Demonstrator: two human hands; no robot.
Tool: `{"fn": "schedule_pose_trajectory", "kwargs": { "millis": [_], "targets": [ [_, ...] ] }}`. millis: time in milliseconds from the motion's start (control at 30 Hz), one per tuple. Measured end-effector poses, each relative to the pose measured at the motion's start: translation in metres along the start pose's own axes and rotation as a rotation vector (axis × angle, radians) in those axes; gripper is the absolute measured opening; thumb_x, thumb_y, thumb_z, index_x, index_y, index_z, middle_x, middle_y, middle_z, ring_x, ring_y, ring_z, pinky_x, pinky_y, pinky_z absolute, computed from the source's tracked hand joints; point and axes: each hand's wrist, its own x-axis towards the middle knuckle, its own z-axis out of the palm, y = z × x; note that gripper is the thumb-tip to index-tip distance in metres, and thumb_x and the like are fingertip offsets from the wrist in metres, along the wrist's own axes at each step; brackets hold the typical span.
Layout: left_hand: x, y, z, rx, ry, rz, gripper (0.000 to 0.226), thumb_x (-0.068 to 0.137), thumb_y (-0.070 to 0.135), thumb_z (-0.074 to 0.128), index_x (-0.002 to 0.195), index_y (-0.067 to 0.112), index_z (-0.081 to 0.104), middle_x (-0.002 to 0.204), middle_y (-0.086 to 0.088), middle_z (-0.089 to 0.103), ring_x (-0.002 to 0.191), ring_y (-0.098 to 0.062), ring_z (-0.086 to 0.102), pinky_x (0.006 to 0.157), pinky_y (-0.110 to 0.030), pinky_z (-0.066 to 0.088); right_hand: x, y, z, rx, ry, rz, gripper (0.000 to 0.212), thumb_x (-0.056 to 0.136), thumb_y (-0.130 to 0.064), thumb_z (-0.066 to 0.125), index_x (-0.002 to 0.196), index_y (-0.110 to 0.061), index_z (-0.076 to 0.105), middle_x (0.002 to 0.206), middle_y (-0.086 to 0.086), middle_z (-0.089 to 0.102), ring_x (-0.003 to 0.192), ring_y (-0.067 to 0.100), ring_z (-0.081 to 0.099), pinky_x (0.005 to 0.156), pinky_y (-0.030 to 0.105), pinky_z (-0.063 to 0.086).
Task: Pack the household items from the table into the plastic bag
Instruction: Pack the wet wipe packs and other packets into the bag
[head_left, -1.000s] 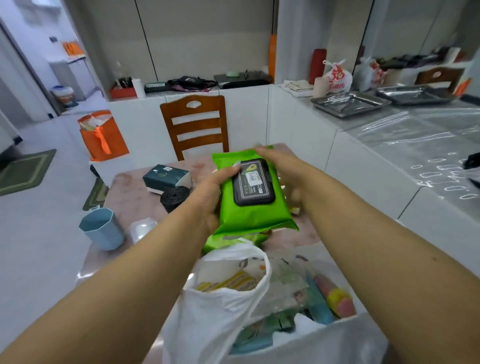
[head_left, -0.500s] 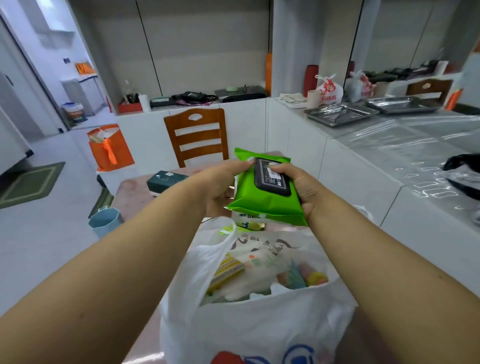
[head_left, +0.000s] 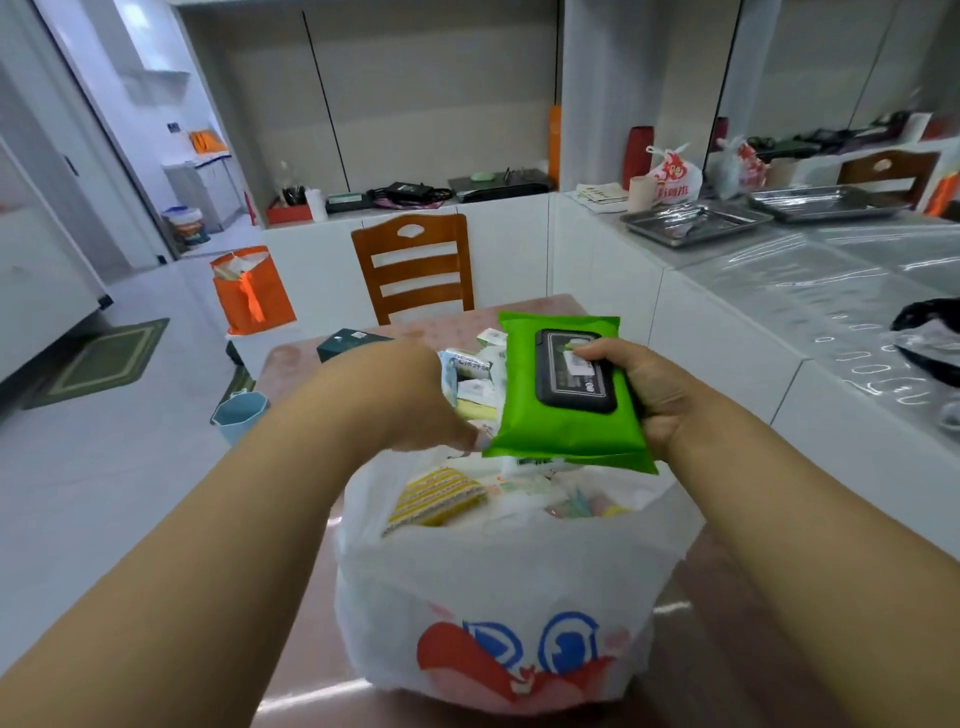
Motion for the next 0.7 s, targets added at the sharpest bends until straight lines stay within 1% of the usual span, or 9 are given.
{"fn": "schedule_pose_trajectory", "kwargs": {
  "millis": [100, 167, 300, 367, 433, 500, 567, 633, 700],
  "targets": [
    [-0.004, -0.007, 0.001, -0.003, -0.109, -0.001, 0.047, 0.074, 0.066, 0.064, 0.076, 0.020, 0.056, 0.074, 0.005, 0.056, 0.069, -0.011, 0.049, 0.057, -0.024, 0.033, -0.009, 0.014, 0.004, -0.022, 0.023, 0.048, 0.017, 0.088, -0.017, 0.054, 0.092, -0.010, 0.068, 0.076, 0.014, 0.075, 0.062, 0.028, 0.072, 0.063, 0.050, 0.058],
    [-0.008, -0.014, 0.007, -0.100, -0.165, 0.006, 0.040, 0.080, 0.058, 0.063, 0.087, 0.019, 0.069, 0.086, 0.003, 0.063, 0.083, -0.015, 0.055, 0.069, -0.026, 0.037, -0.013, 0.023, 0.005, -0.009, 0.039, 0.060, 0.017, 0.087, -0.017, 0.054, 0.095, -0.011, 0.069, 0.079, 0.014, 0.075, 0.064, 0.029, 0.072, 0.067, 0.051, 0.057],
    [-0.010, -0.032, 0.019, -0.916, -0.082, -0.015, 0.019, 0.089, 0.018, 0.063, 0.106, 0.016, 0.072, 0.099, -0.004, 0.070, 0.100, -0.022, 0.062, 0.098, -0.040, 0.049, -0.024, 0.034, 0.005, -0.014, 0.028, 0.111, 0.016, 0.086, -0.016, 0.056, 0.091, -0.009, 0.069, 0.077, 0.015, 0.074, 0.061, 0.028, 0.072, 0.062, 0.048, 0.058],
    [-0.011, -0.043, 0.020, -1.254, -0.158, 0.027, 0.024, 0.091, 0.011, 0.058, 0.113, 0.012, 0.069, 0.111, -0.014, 0.070, 0.105, -0.028, 0.064, 0.096, -0.046, 0.051, -0.027, 0.041, 0.009, -0.042, 0.035, 0.158, 0.016, 0.084, -0.017, 0.059, 0.090, -0.007, 0.070, 0.079, 0.016, 0.074, 0.062, 0.029, 0.071, 0.063, 0.049, 0.058],
    [-0.017, -0.047, 0.020, -1.446, -0.274, 0.129, 0.034, 0.088, 0.015, 0.059, 0.120, 0.006, 0.063, 0.114, -0.017, 0.070, 0.098, -0.028, 0.067, 0.086, -0.041, 0.055, -0.029, 0.051, 0.016, -0.086, 0.046, 0.208, 0.017, 0.083, -0.018, 0.062, 0.092, -0.006, 0.070, 0.082, 0.017, 0.074, 0.064, 0.030, 0.071, 0.065, 0.049, 0.058],
    [-0.022, -0.048, 0.022, -1.523, -0.267, 0.187, 0.036, 0.086, 0.021, 0.062, 0.117, 0.003, 0.063, 0.108, -0.017, 0.070, 0.088, -0.026, 0.068, 0.076, -0.038, 0.059, -0.030, 0.060, 0.023, -0.119, 0.061, 0.250, 0.017, 0.082, -0.019, 0.064, 0.092, -0.006, 0.070, 0.082, 0.018, 0.074, 0.064, 0.031, 0.071, 0.066, 0.049, 0.058],
    [-0.023, -0.050, 0.025, -1.537, -0.144, 0.150, 0.035, 0.085, 0.029, 0.059, 0.112, 0.006, 0.063, 0.105, -0.015, 0.069, 0.083, -0.022, 0.068, 0.072, -0.034, 0.059, -0.031, 0.067, 0.028, -0.138, 0.075, 0.288, 0.017, 0.082, -0.019, 0.064, 0.090, -0.007, 0.071, 0.081, 0.019, 0.073, 0.063, 0.031, 0.071, 0.065, 0.048, 0.058],
    [-0.023, -0.056, 0.031, -1.495, -0.012, 0.072, 0.045, 0.078, 0.039, 0.061, 0.114, 0.013, 0.062, 0.112, -0.013, 0.066, 0.089, -0.021, 0.065, 0.079, -0.035, 0.054, -0.033, 0.071, 0.028, -0.142, 0.070, 0.314, 0.016, 0.082, -0.020, 0.064, 0.088, -0.007, 0.071, 0.081, 0.019, 0.073, 0.062, 0.032, 0.071, 0.065, 0.049, 0.058],
    [-0.024, -0.060, 0.034, -1.408, 0.083, 0.016, 0.062, 0.068, 0.053, 0.063, 0.121, 0.022, 0.059, 0.122, -0.009, 0.063, 0.105, -0.025, 0.062, 0.096, -0.044, 0.049, -0.036, 0.070, 0.030, -0.153, 0.062, 0.325, 0.015, 0.083, -0.020, 0.063, 0.086, -0.007, 0.071, 0.079, 0.019, 0.073, 0.061, 0.031, 0.070, 0.064, 0.048, 0.058]
  ]
}}
